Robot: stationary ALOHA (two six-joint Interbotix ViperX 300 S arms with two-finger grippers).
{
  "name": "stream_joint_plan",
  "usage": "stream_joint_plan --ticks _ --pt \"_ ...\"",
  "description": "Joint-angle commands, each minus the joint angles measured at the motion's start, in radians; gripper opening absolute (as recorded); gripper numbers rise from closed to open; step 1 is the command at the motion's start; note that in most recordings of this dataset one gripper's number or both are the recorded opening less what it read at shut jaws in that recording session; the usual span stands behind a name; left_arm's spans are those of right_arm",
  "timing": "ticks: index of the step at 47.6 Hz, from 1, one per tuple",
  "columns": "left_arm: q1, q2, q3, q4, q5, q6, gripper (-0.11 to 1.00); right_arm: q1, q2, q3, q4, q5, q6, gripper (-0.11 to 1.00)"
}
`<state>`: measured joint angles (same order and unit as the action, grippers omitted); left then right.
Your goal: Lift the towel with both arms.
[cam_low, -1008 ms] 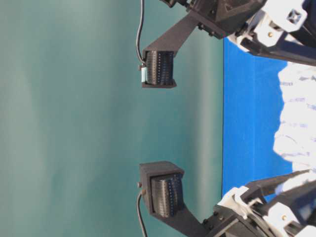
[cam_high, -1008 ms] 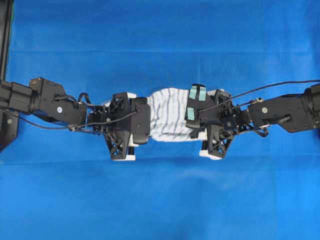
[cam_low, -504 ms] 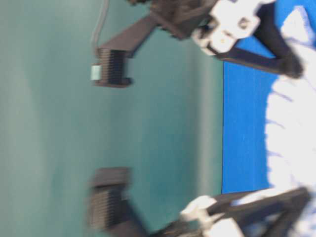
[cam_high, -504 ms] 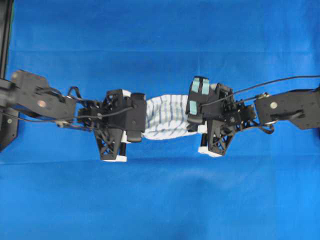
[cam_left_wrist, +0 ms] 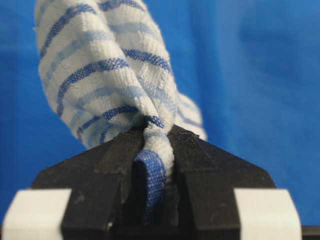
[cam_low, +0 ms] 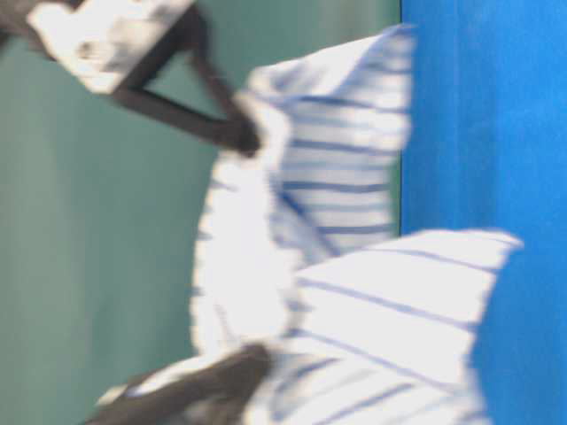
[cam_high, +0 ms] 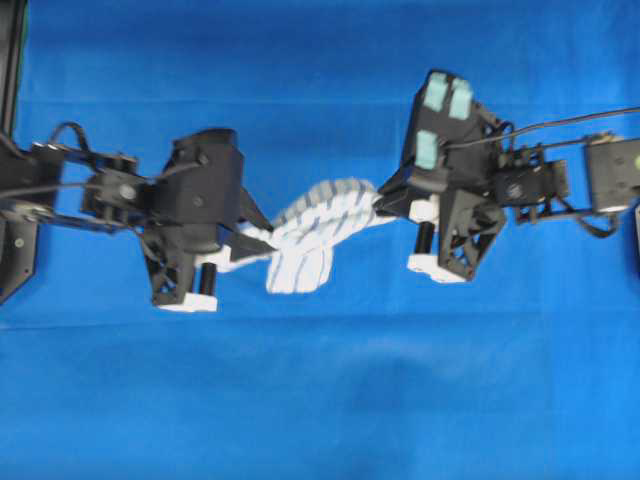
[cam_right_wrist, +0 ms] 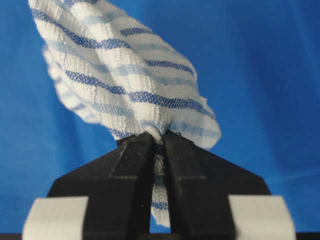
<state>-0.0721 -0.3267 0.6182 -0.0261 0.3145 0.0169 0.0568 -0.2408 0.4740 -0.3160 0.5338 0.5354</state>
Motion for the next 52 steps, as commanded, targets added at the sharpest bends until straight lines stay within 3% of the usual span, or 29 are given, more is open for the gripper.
stream_joint_plan --ticks 1,29,52 --pt "0.02 -0.055 -0.063 0.0 0.072 0.0 0.07 0.0 -0.054 -0.063 -0.005 0.038 -0.023 0.08" --pt "0.087 -0.215 -0.272 0.009 0.275 0.009 0.07 0.0 -0.14 -0.322 -0.005 0.204 -0.167 0.08" --pt "0.107 -0.225 -0.336 0.011 0.296 0.074 0.07 -0.002 -0.138 -0.394 -0.005 0.219 -0.207 0.08"
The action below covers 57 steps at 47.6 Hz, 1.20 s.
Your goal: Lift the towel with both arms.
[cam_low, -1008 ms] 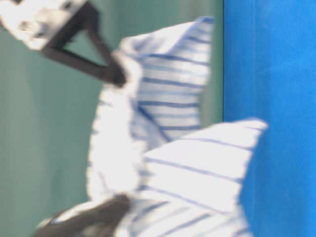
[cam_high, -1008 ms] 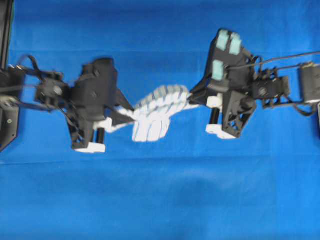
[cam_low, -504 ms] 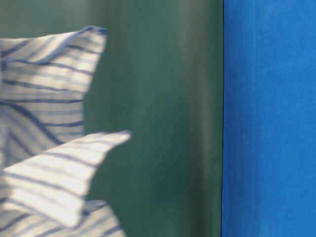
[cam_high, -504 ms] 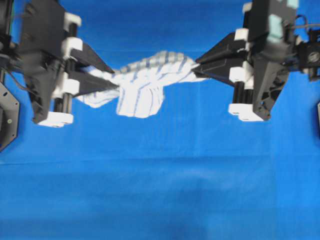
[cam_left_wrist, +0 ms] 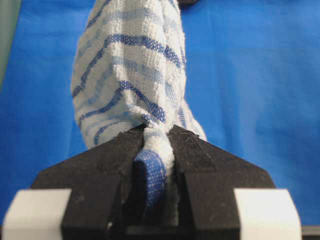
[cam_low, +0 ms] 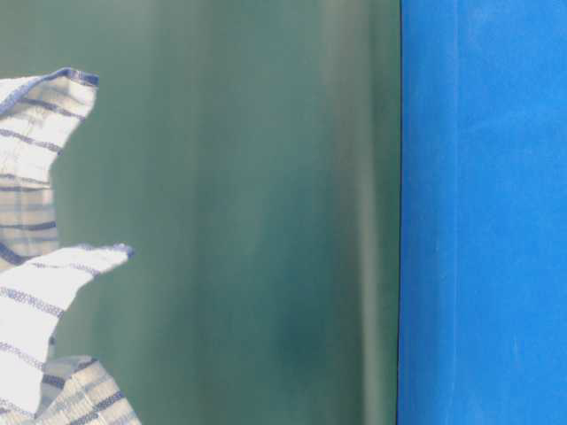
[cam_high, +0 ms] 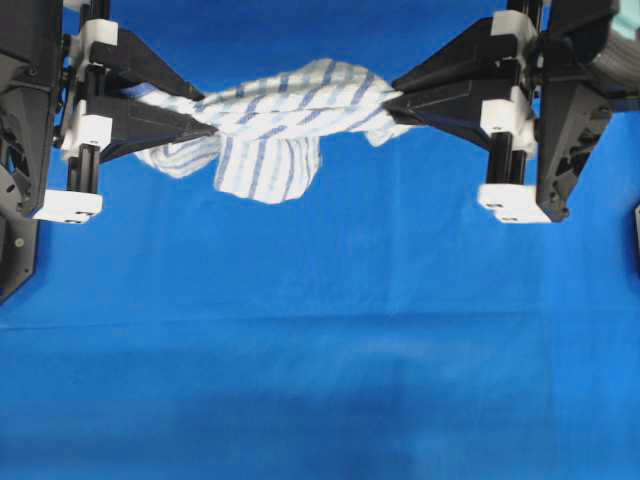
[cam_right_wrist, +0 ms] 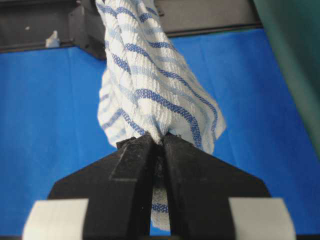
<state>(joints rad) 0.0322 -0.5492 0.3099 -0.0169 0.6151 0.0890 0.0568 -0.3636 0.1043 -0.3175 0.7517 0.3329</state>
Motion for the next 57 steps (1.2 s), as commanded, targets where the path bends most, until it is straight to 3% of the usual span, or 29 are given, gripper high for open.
stream_joint_plan --ticks 1,22,25,31,33,38,49,57 --pt "0.003 -0.003 -0.028 0.003 -0.005 0.002 0.07 -0.002 -0.015 -0.025 -0.003 0.002 -0.005 0.08" --pt "0.005 -0.012 -0.031 0.002 -0.009 0.08 0.08 -0.034 -0.014 -0.025 -0.005 0.0 -0.026 0.11" --pt "0.003 -0.011 -0.029 0.002 -0.009 0.075 0.19 -0.035 -0.009 -0.025 -0.006 0.002 -0.029 0.29" --pt "0.003 -0.012 -0.028 0.002 -0.011 0.071 0.57 -0.035 -0.005 -0.023 -0.032 0.012 -0.029 0.63" --pt "0.005 -0.012 -0.028 0.002 -0.011 0.071 0.69 -0.035 -0.005 -0.023 -0.041 0.018 -0.029 0.67" --pt "0.005 -0.012 -0.026 0.002 -0.012 0.071 0.9 -0.035 -0.005 -0.023 -0.052 0.021 -0.026 0.63" --pt "0.003 -0.006 -0.018 -0.002 -0.025 0.067 0.89 -0.034 -0.005 -0.018 -0.054 0.021 -0.018 0.63" --pt "0.005 -0.002 0.048 -0.003 -0.044 0.064 0.89 -0.035 -0.005 0.029 -0.048 0.017 -0.009 0.63"
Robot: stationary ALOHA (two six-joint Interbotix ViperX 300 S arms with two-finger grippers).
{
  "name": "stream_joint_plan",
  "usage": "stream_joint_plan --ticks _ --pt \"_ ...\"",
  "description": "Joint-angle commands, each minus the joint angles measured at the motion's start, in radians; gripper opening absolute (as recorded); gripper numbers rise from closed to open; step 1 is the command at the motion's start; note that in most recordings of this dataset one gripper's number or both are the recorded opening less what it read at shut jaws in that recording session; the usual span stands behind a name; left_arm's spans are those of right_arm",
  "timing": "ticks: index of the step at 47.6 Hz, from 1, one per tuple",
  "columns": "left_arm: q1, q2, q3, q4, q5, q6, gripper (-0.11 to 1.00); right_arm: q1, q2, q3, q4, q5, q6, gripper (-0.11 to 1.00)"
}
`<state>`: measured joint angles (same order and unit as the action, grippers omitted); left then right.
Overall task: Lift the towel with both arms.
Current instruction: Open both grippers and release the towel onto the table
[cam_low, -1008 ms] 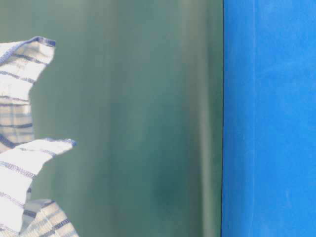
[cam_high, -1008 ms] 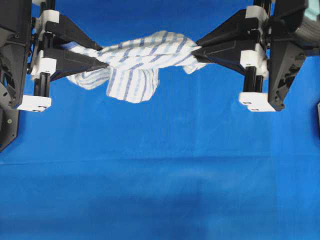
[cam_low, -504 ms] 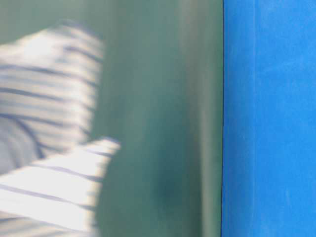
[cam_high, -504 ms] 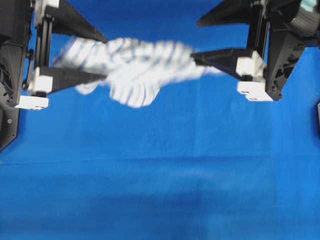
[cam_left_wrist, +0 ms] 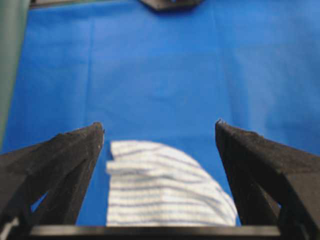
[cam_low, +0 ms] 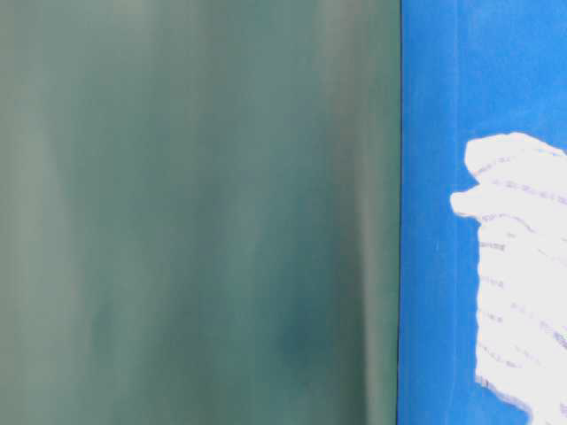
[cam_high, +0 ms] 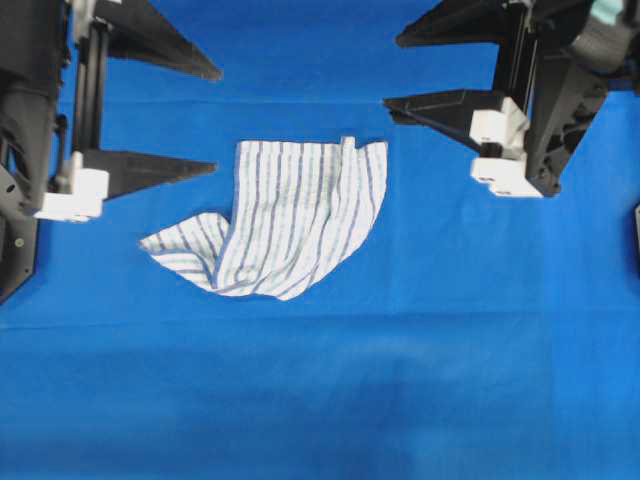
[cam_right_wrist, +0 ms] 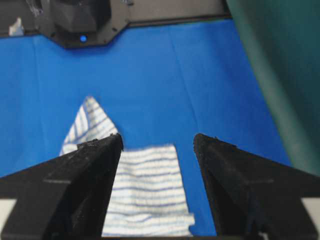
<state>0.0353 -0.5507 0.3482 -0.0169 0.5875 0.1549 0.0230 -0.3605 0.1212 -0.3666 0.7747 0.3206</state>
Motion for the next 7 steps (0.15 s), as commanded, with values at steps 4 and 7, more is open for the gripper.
stream_joint_plan --ticks 4,7 --pt "-0.002 0.0 0.055 -0.006 -0.043 -0.006 0.89 0.0 -0.006 0.054 0.003 -0.021 0.017 0.63" --pt "-0.005 0.002 0.095 -0.006 -0.074 -0.017 0.89 0.0 -0.003 0.089 0.003 -0.04 0.034 0.63"
